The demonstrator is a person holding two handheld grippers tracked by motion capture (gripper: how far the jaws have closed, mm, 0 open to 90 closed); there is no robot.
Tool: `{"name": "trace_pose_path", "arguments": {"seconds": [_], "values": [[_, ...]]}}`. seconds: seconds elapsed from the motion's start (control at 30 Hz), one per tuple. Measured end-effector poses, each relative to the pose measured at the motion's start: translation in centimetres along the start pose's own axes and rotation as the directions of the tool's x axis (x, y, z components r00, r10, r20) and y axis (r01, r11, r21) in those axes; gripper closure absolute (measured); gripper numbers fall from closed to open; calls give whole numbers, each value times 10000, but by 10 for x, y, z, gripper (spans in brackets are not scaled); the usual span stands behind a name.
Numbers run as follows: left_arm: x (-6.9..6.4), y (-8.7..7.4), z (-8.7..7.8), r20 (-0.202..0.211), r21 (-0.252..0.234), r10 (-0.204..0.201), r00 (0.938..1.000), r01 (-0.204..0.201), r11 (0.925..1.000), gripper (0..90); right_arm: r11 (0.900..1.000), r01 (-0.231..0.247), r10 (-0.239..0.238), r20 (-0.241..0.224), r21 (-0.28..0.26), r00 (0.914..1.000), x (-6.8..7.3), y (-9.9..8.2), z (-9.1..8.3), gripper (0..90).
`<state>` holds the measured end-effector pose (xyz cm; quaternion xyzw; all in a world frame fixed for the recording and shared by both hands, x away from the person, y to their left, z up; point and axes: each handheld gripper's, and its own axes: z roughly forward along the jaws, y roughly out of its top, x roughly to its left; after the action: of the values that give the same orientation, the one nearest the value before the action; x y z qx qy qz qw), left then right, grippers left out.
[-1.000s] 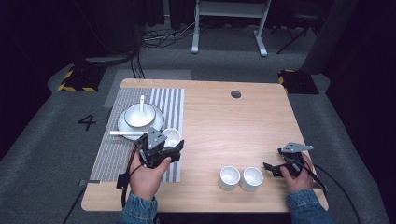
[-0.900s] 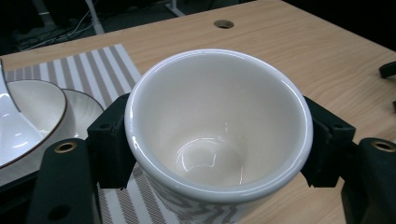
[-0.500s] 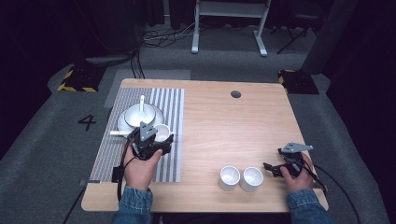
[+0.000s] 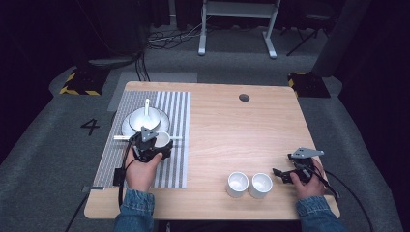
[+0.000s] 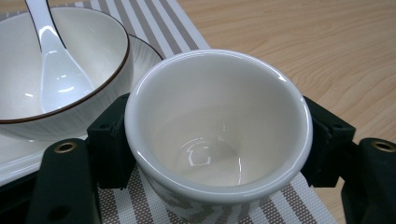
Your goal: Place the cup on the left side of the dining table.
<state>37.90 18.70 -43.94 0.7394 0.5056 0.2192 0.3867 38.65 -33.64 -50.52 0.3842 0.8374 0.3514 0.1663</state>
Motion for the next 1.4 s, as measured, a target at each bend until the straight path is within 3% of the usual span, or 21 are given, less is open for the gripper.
{"name": "trace_pose_path", "arguments": {"seconds": [0.2,0.3,0.6,0.67,1.23,1.33,1.4], "values": [[3,-5,9,138,230,-112,9998,109,9997,266,10000,-4,4,-2,-1,10000,0,0,0,34],[3,-8,15,131,444,7,9999,-12,9990,266,10000,-2,2,1,-3,10000,0,0,0,34],[3,-12,26,199,471,242,9995,-251,9986,266,10000,-2,2,0,1,10000,0,0,0,34],[2,-13,29,162,687,352,9992,-363,9970,266,10000,0,0,1,0,10000,0,0,0,34],[1,-16,33,251,886,825,9963,-844,9925,265,10000,1,-1,0,0,10000,0,0,0,34],[1,-16,32,164,1002,763,9969,-776,9919,262,10000,-4,4,1,-2,10000,0,0,0,34],[1,-19,32,131,792,730,9972,-738,9941,262,10000,0,0,-1,0,10000,0,0,0,34]]}}
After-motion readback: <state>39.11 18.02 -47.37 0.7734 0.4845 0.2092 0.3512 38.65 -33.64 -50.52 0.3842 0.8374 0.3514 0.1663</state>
